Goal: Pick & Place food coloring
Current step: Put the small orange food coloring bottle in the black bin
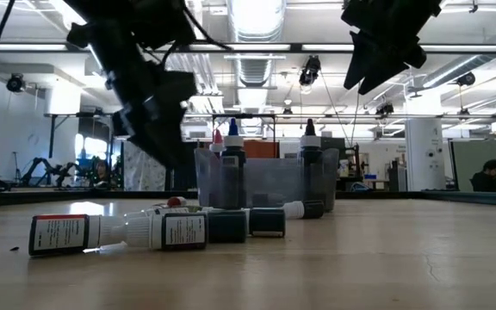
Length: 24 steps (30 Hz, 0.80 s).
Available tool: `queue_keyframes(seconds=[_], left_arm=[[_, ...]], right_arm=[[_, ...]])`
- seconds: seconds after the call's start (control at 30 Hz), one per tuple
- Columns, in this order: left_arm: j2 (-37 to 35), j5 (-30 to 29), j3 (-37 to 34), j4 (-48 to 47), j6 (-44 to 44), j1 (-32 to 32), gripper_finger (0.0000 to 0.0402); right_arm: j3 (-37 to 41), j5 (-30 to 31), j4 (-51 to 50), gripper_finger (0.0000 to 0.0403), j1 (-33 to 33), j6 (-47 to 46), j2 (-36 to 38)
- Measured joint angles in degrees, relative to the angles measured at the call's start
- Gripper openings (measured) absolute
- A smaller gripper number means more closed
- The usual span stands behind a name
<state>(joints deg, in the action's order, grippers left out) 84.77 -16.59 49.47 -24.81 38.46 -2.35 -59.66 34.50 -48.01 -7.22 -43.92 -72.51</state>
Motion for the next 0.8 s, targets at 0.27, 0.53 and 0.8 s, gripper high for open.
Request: queue_keyframes(seconds=[0.27, 0.53, 0.8], left_arm=[[-0.07, -1.50, -4.42, 4.43, -2.36, -3.05, 0.0180], [0.11, -9.37, -10.16, 16.83, -2.76, -6.16, 0.0180], [1.11, -13.01, -11.41, 20.14, 3.52, -5.86, 0.0180]], right_arm=[[1.06, 0.04, -0.01, 0.0226, 0.00, -0.65, 0.00], [2.70, -0.02, -0.17, 0.0226, -0.02, -3.58, 0.00], [2.75, 0.15, -0.17, 0.0226, 0.00, -2.84, 0.00]])
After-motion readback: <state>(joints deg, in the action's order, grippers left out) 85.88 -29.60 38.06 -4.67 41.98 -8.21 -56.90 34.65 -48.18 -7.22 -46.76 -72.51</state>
